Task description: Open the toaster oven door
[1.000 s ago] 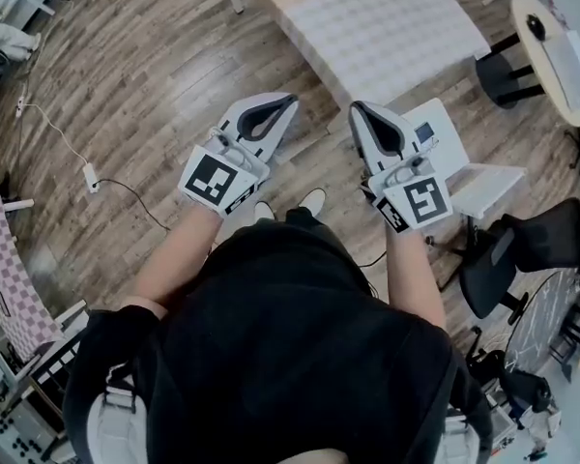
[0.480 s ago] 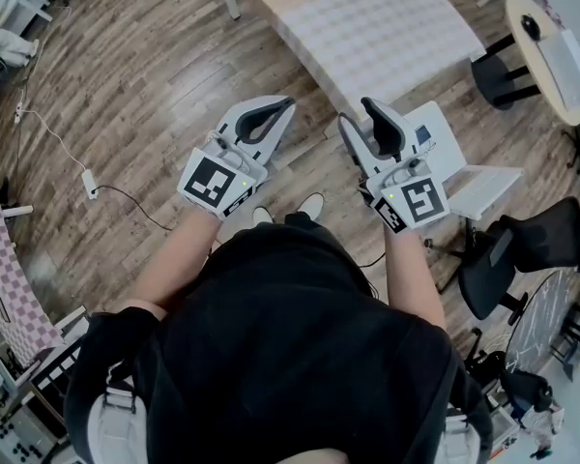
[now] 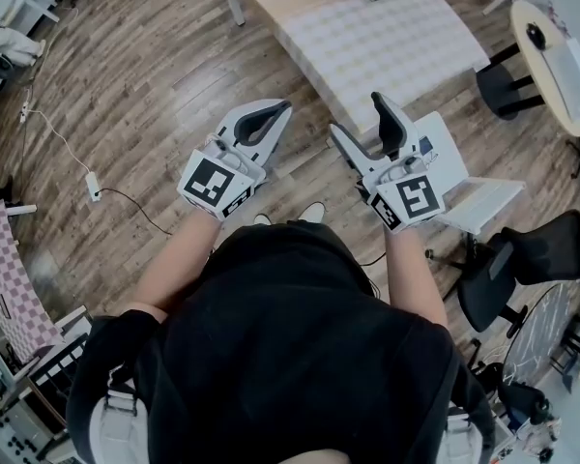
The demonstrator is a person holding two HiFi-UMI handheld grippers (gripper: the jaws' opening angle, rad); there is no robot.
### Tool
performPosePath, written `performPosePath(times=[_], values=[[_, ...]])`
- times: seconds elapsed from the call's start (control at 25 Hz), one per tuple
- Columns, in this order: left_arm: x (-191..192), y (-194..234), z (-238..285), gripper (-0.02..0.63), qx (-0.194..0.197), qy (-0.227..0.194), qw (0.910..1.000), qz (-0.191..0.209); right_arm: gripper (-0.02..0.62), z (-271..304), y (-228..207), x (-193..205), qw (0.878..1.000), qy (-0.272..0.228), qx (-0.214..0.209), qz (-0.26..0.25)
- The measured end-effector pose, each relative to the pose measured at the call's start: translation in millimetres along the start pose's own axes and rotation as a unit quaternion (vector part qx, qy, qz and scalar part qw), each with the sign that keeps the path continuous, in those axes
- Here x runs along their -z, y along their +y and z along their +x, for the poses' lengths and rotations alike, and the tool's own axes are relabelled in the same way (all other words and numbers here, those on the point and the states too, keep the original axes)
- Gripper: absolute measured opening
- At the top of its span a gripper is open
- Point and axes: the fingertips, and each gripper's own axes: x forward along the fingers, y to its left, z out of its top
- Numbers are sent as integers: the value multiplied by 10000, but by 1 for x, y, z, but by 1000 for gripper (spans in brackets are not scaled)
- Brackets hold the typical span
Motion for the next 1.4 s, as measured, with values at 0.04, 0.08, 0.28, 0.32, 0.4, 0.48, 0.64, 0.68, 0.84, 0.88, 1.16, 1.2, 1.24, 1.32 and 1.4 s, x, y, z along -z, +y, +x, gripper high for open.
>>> performPosePath(times=[0.04, 0.08, 0.28, 0.32, 0.4, 0.48, 0.64, 0.68, 0.84, 0.88, 1.16, 1.2, 1.24, 1.32, 1.4], values=[[0, 2, 2, 17, -54, 14, 10000, -2, 337, 2, -3, 1, 10000, 3, -35, -11], [1, 4, 3, 17, -110, 27, 9999, 0, 339, 4, -5, 2, 10000, 4, -71, -19], [4, 17, 9, 17, -341, 73, 9994, 28, 341, 19, -16, 5, 9996, 38, -263, 0], [4, 21, 10, 17, -364, 78, 9993, 22, 341, 24, -18, 6, 9996, 49, -291, 1], [6, 30, 12, 17, -367, 92, 9993, 27, 340, 37, -22, 8, 9995, 68, -321, 16], [8, 41, 12, 17, -370, 98, 9993, 39, 341, 50, -24, 10, 9994, 92, -331, 34], [14, 78, 14, 18, -352, 48, 9994, 8, 339, 87, -27, 18, 9992, 195, -349, 56], [15, 90, 15, 18, -336, 33, 9994, -7, 339, 98, -28, 20, 9992, 216, -333, 58], [18, 138, 22, 18, -191, -57, 9997, -118, 339, 143, -33, 21, 9994, 290, -188, 28], [18, 151, 23, 18, -133, -75, 9998, -133, 339, 156, -34, 20, 9994, 306, -147, 28], [11, 250, 20, 18, 160, -91, 9996, -196, 339, 255, -33, 13, 9992, 376, 108, 16], [12, 262, 18, 18, 185, -82, 9996, -190, 339, 268, -32, 11, 9992, 377, 147, 41], [12, 275, 16, 18, 210, -81, 9996, -180, 339, 281, -31, 10, 9991, 375, 182, 59], [10, 298, 13, 18, 251, -85, 9995, -181, 339, 302, -30, 9, 9991, 341, 250, 61], [9, 319, 9, 18, 309, -75, 9993, -201, 339, 321, -28, 9, 9989, 286, 350, 75]])
